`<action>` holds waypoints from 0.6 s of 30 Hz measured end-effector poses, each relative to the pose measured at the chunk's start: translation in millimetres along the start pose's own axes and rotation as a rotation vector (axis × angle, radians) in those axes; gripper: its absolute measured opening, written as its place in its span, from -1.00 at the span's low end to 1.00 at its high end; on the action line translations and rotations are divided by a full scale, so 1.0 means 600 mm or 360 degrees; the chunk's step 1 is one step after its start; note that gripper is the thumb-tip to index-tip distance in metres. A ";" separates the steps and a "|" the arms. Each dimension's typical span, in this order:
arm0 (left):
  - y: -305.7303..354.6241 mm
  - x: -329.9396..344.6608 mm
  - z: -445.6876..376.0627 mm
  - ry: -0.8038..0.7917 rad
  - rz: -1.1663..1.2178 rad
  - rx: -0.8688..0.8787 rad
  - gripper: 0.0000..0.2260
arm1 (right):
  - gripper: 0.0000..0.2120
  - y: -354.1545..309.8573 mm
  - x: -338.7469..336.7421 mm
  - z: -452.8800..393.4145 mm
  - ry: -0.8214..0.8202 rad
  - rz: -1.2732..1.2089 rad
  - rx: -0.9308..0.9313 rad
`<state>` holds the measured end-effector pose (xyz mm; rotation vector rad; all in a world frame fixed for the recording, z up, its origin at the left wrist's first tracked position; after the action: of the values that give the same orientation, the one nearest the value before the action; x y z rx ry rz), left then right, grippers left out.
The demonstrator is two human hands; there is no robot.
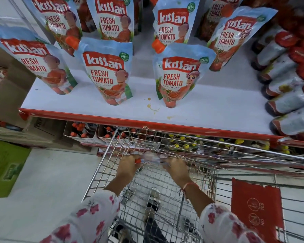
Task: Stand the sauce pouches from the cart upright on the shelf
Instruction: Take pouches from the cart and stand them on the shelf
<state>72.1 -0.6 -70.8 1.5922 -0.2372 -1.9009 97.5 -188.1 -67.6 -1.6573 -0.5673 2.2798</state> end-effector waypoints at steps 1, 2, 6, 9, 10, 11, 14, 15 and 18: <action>-0.004 0.002 0.002 0.0025 0.0036 -0.0016 -0.72 | -0.74 0.000 0.002 0.000 0.0041 -0.0056 0.0000; -0.007 0.001 0.005 0.0053 0.0092 -0.0028 -0.73 | -0.76 -0.001 0.002 0.001 0.0076 -0.0125 -0.0006; -0.012 -0.017 0.018 0.0127 0.0212 0.0079 -0.76 | -0.80 -0.002 -0.013 0.007 0.0225 -0.0436 -0.0072; -0.006 -0.043 0.032 0.0153 0.0300 0.0138 -0.76 | -0.83 -0.006 -0.042 0.020 0.0301 -0.0601 -0.0112; -0.002 -0.053 0.038 0.0151 0.0358 0.0136 -0.76 | -0.84 -0.009 -0.052 0.028 0.0315 -0.0656 -0.0121; 0.003 -0.064 0.046 0.0145 0.0426 0.0141 -0.77 | -0.84 -0.013 -0.062 0.036 0.0322 -0.0718 -0.0119; 0.022 -0.095 0.068 0.0106 0.0745 0.0140 -0.82 | -0.76 -0.021 -0.091 0.063 0.0329 -0.0951 -0.0085; 0.029 -0.106 0.073 0.0090 0.0867 0.0113 -0.83 | -0.72 -0.026 -0.102 0.073 0.0338 -0.1019 -0.0070; 0.053 -0.143 0.077 0.0087 0.1122 0.0074 -0.84 | -0.79 -0.046 -0.145 0.097 0.0399 -0.1246 -0.0003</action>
<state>45.7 11.9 27.3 1.3409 -0.7174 -1.3077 69.1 -210.3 34.5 -1.3518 -0.9449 1.4877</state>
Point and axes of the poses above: each hand's wrist, its own z-axis away from the middle knuckle, its own x-axis out of the palm, y = z × x, the point moved 4 cm from there along -z, towards the middle knuckle, and after that the axes turned 15 degrees about y, right-handed, at the moved point
